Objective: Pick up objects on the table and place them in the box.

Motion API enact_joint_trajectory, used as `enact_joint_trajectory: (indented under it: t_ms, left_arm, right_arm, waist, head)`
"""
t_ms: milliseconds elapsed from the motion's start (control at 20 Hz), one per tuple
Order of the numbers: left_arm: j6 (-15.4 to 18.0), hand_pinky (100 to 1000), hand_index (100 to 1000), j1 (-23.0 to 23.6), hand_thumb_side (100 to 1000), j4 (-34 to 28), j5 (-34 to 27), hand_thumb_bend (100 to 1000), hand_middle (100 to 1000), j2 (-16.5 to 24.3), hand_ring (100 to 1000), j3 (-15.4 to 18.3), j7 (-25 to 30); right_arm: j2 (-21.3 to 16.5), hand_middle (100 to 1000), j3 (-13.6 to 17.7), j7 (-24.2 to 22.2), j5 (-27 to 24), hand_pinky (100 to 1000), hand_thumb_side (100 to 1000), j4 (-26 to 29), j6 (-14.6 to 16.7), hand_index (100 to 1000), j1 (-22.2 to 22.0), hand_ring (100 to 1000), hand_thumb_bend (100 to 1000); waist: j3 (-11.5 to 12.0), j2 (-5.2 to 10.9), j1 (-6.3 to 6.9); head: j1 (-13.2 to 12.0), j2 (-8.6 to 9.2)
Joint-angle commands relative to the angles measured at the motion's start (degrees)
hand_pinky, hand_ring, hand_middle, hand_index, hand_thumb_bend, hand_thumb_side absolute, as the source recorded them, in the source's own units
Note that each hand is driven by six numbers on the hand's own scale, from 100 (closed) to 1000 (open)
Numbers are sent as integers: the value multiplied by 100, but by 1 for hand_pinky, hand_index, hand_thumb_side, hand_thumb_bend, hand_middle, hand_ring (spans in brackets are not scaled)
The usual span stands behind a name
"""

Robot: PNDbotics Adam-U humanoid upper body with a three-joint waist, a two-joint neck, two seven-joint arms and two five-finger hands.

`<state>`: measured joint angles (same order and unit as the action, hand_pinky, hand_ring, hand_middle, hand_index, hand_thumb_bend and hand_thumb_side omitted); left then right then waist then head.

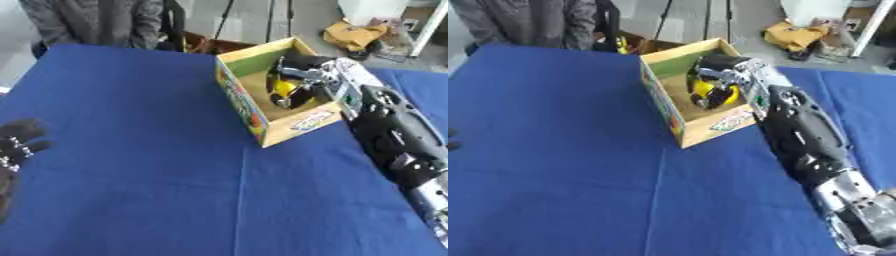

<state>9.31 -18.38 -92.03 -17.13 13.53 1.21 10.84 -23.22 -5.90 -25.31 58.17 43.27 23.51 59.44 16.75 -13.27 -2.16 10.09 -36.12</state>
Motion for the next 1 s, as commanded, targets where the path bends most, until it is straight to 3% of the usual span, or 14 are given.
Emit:
enact_joint_trajectory:
  t_ms: [50,200,250,300,350,550,600,800,1000]
  left_arm:
    - [3,750,681,-93,1000,-132,-19,457,736,47,784,-28,33]
    - [6,751,681,-87,1000,-128,-23,457,736,42,784,-25,34]
    - [7,751,681,-83,1000,-126,-24,457,735,40,784,-24,33]
    - [7,751,681,-78,1000,-124,-24,457,735,39,784,-22,32]
    - [8,751,681,-73,1000,-121,-24,457,735,39,784,-20,31]
    - [10,751,681,-66,1000,-117,-23,457,735,41,784,-17,28]
    - [9,751,681,-63,1000,-115,-24,458,735,39,784,-18,29]
    - [13,752,681,39,1000,-91,-18,459,735,52,784,19,2]
    - [25,752,681,135,1000,-69,-4,459,735,80,784,70,-43]
  right_arm:
    - [5,611,95,156,-35,730,497,-47,-10,718,93,607,100]
    - [44,757,120,330,-169,765,690,-82,-57,791,81,717,100]
    - [52,829,113,373,-228,803,824,-71,-48,842,80,775,209]
    - [58,861,108,413,-294,827,870,-44,-19,866,77,807,327]
    - [60,890,102,448,-367,852,896,-5,24,890,74,838,427]
    - [28,890,57,453,-602,852,896,71,71,890,59,838,427]
    - [16,1000,57,448,-634,994,933,88,69,976,65,975,521]
    - [-146,1000,420,678,-901,989,951,487,150,962,167,960,365]
    - [-365,886,756,984,-1210,917,842,987,113,858,-13,867,154]
  waist:
    - [14,78,46]
    - [19,77,63]
    - [16,78,67]
    - [7,79,72]
    - [-6,82,76]
    - [-22,85,78]
    - [-30,93,82]
    - [-308,193,128]
    - [-598,263,154]
  head:
    - [35,67]
    - [41,71]
    - [42,69]
    - [40,67]
    - [37,64]
    - [33,60]
    - [38,56]
    - [-37,-8]
    - [-157,-45]
